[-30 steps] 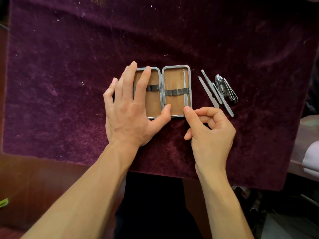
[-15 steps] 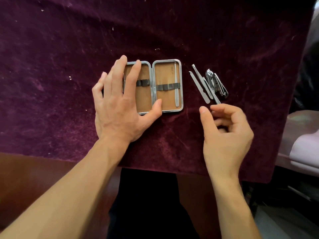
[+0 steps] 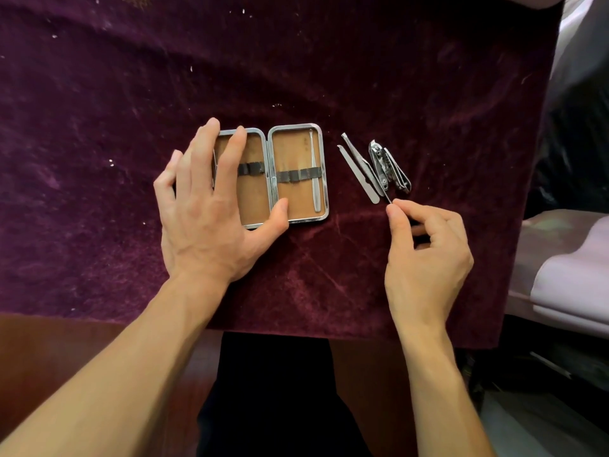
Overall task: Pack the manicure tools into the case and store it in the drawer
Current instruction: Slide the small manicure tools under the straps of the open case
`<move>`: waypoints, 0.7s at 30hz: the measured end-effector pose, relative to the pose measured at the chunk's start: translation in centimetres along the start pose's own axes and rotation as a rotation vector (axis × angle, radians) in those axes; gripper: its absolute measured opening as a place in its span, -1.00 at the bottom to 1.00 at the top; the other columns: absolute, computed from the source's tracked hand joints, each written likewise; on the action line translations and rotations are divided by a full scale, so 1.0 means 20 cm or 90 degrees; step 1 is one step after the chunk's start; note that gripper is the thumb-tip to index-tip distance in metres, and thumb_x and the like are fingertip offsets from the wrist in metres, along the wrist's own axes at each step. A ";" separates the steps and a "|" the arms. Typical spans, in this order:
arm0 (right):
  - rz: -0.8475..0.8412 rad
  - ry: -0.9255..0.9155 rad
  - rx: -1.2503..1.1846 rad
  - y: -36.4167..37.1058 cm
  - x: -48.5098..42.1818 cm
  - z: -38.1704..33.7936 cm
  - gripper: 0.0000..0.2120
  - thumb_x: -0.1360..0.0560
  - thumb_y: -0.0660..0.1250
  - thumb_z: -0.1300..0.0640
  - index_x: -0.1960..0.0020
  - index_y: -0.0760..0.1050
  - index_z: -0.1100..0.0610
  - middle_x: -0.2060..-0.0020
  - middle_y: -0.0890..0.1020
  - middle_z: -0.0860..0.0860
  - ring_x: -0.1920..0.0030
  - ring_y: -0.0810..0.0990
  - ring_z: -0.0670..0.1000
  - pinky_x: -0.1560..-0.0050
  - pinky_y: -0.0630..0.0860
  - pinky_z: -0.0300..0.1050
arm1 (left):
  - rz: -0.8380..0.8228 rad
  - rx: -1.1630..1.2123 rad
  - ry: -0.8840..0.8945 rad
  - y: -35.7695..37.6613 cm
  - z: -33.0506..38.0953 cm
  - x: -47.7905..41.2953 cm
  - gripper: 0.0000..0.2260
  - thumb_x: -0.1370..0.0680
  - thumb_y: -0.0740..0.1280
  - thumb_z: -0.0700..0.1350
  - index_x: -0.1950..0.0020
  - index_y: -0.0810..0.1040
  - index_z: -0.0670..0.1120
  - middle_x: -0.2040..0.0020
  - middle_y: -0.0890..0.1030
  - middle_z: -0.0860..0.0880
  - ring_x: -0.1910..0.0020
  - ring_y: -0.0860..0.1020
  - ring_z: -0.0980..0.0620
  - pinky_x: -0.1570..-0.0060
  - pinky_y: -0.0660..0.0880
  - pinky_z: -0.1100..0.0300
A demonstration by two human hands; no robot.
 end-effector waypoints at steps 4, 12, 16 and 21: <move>-0.010 -0.007 0.014 -0.01 -0.02 -0.01 -0.92 -0.64 0.44 0.07 -0.07 0.72 -0.03 0.06 0.57 -0.26 0.16 0.57 -0.18 0.13 0.46 -0.48 | 0.001 0.004 -0.003 -0.01 0.00 0.00 -0.21 -0.50 0.25 0.39 -0.61 0.26 -0.01 -0.62 0.26 -0.12 -0.54 0.35 -0.12 -0.54 0.20 -0.15; -0.031 -0.051 0.065 -0.02 -0.03 -0.03 -0.89 -0.65 0.44 0.11 -0.15 0.70 0.05 0.04 0.62 -0.07 0.14 0.58 -0.17 0.14 0.46 -0.52 | -0.011 -0.002 -0.008 -0.01 0.01 0.00 -0.21 -0.50 0.25 0.39 -0.61 0.25 -0.01 -0.63 0.24 -0.11 -0.53 0.33 -0.12 -0.52 0.21 -0.15; -0.052 -0.019 0.049 -0.03 -0.04 -0.04 -0.91 -0.65 0.43 0.08 -0.09 0.71 -0.02 0.09 0.64 -0.12 0.16 0.59 -0.17 0.12 0.46 -0.51 | -0.011 -0.001 -0.007 -0.01 0.01 0.00 -0.21 -0.49 0.25 0.39 -0.61 0.25 -0.01 -0.63 0.24 -0.12 -0.54 0.33 -0.12 -0.53 0.19 -0.13; -0.143 0.136 -0.149 -0.05 -0.04 -0.05 -0.88 -0.61 0.48 -0.02 0.10 0.73 -0.15 0.32 0.69 -0.08 0.30 0.56 -0.25 0.22 0.55 -0.40 | -0.009 -0.003 -0.004 -0.01 0.01 0.00 -0.21 -0.50 0.25 0.39 -0.61 0.26 -0.01 -0.63 0.25 -0.12 -0.53 0.34 -0.13 -0.52 0.22 -0.16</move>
Point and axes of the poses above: each hand's wrist, its own x-axis away from the middle knuckle, its own y-axis out of the palm, z = x × y, the point moved 2 cm from there along -x, towards the middle knuckle
